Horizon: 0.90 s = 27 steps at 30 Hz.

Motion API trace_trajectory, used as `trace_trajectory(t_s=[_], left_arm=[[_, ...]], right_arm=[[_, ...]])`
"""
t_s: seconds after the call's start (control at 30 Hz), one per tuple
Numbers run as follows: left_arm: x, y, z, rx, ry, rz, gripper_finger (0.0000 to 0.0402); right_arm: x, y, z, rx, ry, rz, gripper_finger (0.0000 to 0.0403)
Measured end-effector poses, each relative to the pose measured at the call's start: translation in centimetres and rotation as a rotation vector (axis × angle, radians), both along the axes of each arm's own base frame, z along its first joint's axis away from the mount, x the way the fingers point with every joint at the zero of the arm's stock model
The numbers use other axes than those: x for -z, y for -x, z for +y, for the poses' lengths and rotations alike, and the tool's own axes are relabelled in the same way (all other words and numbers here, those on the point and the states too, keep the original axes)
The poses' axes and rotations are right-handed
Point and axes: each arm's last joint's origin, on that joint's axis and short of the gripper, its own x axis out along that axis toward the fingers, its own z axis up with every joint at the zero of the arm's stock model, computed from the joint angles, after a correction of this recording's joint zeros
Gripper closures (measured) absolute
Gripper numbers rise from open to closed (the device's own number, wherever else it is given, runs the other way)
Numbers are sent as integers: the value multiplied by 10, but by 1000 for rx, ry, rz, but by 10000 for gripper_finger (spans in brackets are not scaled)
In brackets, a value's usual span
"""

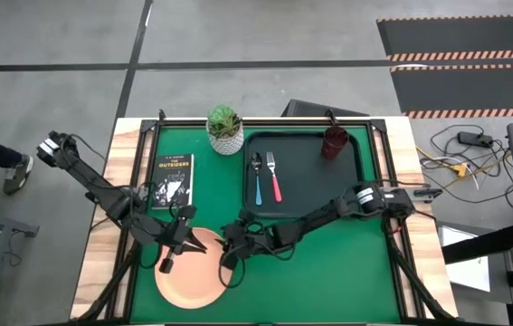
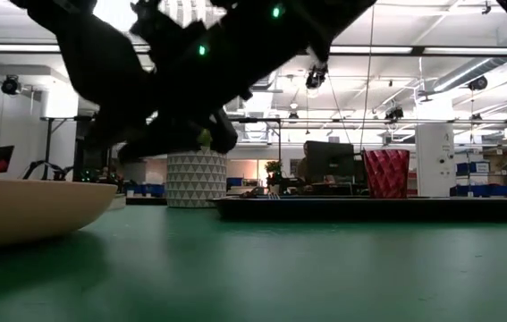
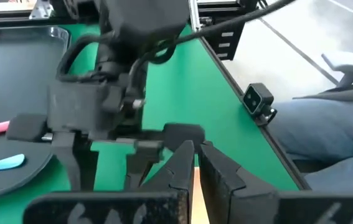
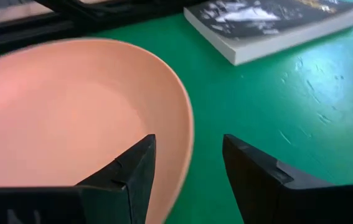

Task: Pick and place plate/cup/fork/spoon on tray
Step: Put the orange plate on the black tray to the right of the pink fork

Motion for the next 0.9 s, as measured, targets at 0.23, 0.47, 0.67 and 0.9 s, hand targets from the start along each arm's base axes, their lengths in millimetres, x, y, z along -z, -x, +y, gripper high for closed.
trace_trajectory(t_s=[0.23, 0.47, 0.67, 0.9], left_arm=[[1, 0, 1, 6, -14, -6, 396], [1, 0, 1, 12, -29, -12, 396], [1, 0, 1, 11, -29, -13, 396], [1, 0, 1, 11, -28, -14, 396]], right_arm=[[14, -2, -5, 15, -30, 26, 232], [26, -3, -3, 4, -108, 39, 231], [36, -3, -2, -5, -117, 55, 245], [35, -4, -2, -8, -131, 49, 307]])
